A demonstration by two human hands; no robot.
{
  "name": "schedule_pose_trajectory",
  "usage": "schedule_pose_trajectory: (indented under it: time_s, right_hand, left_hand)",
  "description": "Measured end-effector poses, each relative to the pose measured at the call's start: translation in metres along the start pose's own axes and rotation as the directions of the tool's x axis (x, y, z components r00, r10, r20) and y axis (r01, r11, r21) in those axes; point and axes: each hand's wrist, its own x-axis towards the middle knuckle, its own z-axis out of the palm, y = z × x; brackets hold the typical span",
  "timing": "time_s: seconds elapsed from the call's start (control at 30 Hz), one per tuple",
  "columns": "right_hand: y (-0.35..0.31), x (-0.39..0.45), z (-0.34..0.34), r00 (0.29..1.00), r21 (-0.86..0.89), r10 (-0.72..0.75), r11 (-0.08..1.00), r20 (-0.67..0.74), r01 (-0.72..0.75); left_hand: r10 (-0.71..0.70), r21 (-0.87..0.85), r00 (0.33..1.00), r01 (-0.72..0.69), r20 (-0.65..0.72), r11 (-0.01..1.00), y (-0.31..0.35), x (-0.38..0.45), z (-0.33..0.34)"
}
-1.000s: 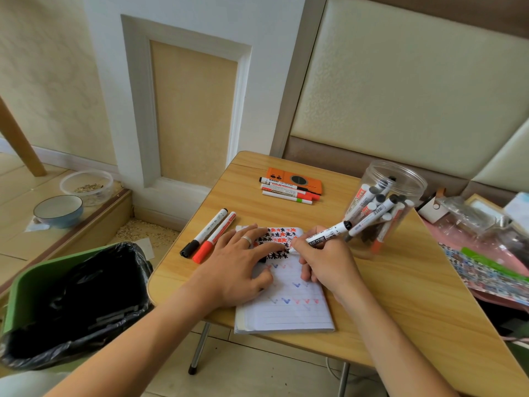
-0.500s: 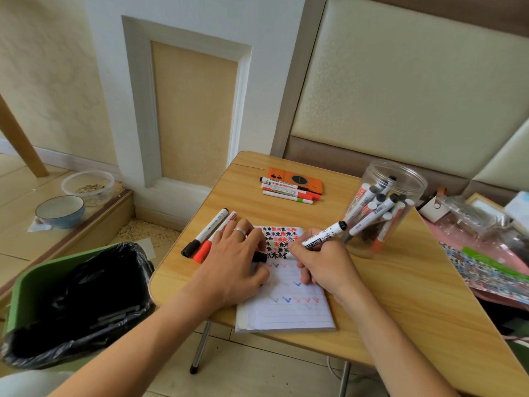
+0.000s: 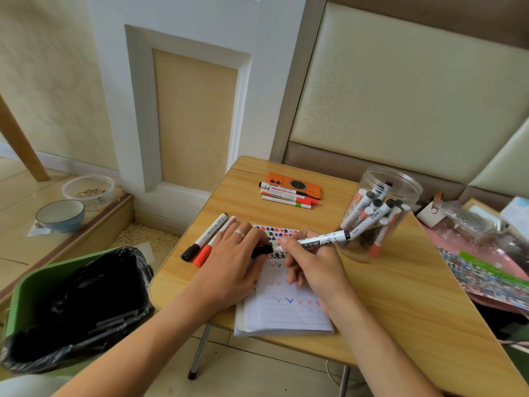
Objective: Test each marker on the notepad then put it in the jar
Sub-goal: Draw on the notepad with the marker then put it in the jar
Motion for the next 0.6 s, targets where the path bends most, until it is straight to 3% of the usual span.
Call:
schedule_pose_trajectory:
  time_s: [0.27,0.37,0.47,0.6]
  right_hand:
    - [-0.001,-0.002,0.003,0.998,0.064,0.050,0.997,0.046,-0.053]
    - [-0.004,0.002,-0.003,0.988,0.257,0.155,0.954,0.005,-0.151]
    - [-0.003,0.007,-0.014,0.980,0.429,0.174,0.896,-0.099,-0.116]
    - [0.002,0.007,-0.016,0.987,0.387,0.139,0.917,-0.077,-0.099]
  left_hand:
    - [0.031,-0.074,0.999,-0.032,-0.008,0.997,0.003,-0.001,-0.004]
    - [0.021,-0.072,0.999,-0.023,-0.024,0.997,0.004,-0.002,-0.006]
    - [0.004,-0.084,1.000,-0.006,-0.026,0.996,0.005,-0.001,-0.007]
    - [0.001,-0.168,0.999,-0.007,-0.037,0.986,0.007,-0.003,-0.008]
